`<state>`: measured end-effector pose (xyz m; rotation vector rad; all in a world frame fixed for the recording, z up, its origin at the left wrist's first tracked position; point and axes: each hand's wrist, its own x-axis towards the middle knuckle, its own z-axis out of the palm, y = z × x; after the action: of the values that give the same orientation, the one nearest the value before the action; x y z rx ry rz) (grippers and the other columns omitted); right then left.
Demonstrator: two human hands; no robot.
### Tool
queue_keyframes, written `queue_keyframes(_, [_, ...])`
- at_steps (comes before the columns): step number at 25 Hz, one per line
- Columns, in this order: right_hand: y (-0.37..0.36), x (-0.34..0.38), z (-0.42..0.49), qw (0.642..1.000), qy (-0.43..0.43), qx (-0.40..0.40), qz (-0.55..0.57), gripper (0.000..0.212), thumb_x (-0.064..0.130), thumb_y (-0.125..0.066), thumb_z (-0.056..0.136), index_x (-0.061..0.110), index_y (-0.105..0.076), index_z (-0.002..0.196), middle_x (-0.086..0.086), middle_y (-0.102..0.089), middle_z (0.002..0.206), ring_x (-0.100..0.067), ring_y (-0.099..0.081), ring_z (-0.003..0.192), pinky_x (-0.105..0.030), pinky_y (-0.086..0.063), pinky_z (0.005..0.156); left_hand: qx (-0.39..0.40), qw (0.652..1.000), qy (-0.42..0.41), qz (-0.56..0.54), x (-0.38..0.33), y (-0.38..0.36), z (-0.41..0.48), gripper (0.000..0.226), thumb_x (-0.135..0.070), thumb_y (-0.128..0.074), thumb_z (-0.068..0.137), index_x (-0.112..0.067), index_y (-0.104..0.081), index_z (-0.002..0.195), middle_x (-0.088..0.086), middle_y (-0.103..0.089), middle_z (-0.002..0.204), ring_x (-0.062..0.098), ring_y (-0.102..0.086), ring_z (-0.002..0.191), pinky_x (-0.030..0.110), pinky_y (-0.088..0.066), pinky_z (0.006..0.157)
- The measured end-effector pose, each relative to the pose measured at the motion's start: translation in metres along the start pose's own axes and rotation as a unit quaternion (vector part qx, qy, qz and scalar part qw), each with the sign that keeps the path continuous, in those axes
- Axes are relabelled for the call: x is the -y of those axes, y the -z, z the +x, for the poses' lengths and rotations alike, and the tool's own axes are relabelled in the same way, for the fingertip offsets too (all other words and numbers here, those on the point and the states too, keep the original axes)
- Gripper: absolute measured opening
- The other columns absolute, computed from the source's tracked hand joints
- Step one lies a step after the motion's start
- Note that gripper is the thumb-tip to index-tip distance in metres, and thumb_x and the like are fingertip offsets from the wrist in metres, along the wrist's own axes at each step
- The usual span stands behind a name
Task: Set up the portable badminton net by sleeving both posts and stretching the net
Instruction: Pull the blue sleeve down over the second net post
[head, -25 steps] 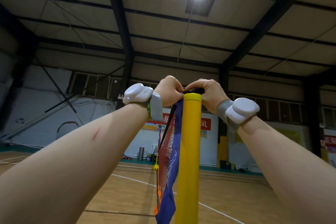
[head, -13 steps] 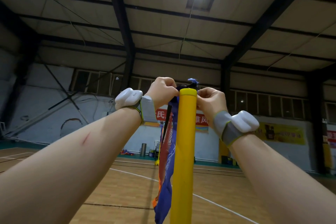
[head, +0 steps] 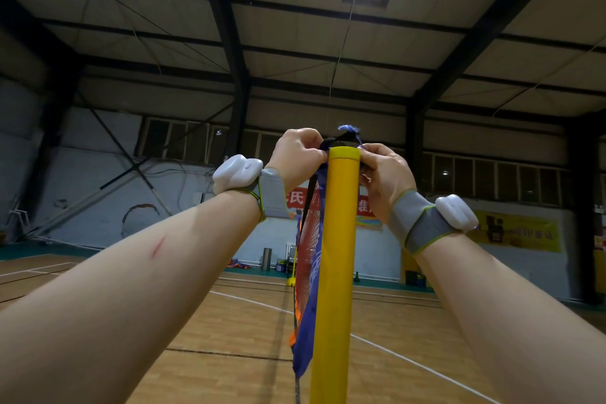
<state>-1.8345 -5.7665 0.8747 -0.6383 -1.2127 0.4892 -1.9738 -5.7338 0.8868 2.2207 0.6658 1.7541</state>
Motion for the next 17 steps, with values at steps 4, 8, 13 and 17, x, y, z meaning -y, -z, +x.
queue_keyframes(4, [-0.002,0.014,-0.014,0.998,0.049,-0.002,-0.034,0.018,0.012,-0.053,0.091,0.018,-0.056,0.075,-0.003,-0.058,0.077,-0.017,-0.055,0.075,-0.029,-0.050,0.066,-0.014,1.000,-0.021,0.015,-0.008,0.005,0.002,0.015,-0.008,-0.056,0.082,-0.015,-0.059,0.070,0.014,-0.064,0.084,0.030,-0.063,0.085,0.050,-0.054,0.082])
queue_keyframes(8, [-0.006,0.019,-0.029,0.976,0.150,0.010,-0.155,0.017,0.011,-0.057,0.089,0.021,-0.056,0.076,0.007,-0.059,0.075,-0.003,-0.056,0.070,-0.008,-0.048,0.054,-0.074,0.995,-0.042,0.056,-0.004,0.006,-0.002,0.008,-0.010,-0.056,0.083,-0.008,-0.064,0.082,0.010,-0.065,0.082,0.028,-0.062,0.084,0.047,-0.054,0.080])
queue_keyframes(13, [-0.009,0.008,-0.041,0.956,0.178,0.017,-0.233,0.015,0.011,-0.058,0.089,0.022,-0.056,0.079,0.009,-0.059,0.079,-0.002,-0.055,0.076,-0.011,-0.048,0.063,-0.088,0.991,-0.052,0.082,0.008,0.007,-0.021,0.009,-0.010,-0.056,0.085,-0.006,-0.064,0.085,0.009,-0.062,0.078,0.029,-0.061,0.083,0.041,-0.053,0.077])
queue_keyframes(17, [-0.014,0.001,-0.045,0.958,0.158,0.010,-0.239,0.019,0.010,-0.057,0.089,0.025,-0.055,0.076,0.009,-0.059,0.080,-0.006,-0.055,0.077,-0.023,-0.050,0.073,-0.072,0.992,-0.054,0.083,0.015,0.011,-0.030,0.008,-0.008,-0.056,0.084,-0.004,-0.063,0.084,0.010,-0.059,0.076,0.032,-0.060,0.083,0.039,-0.051,0.074])
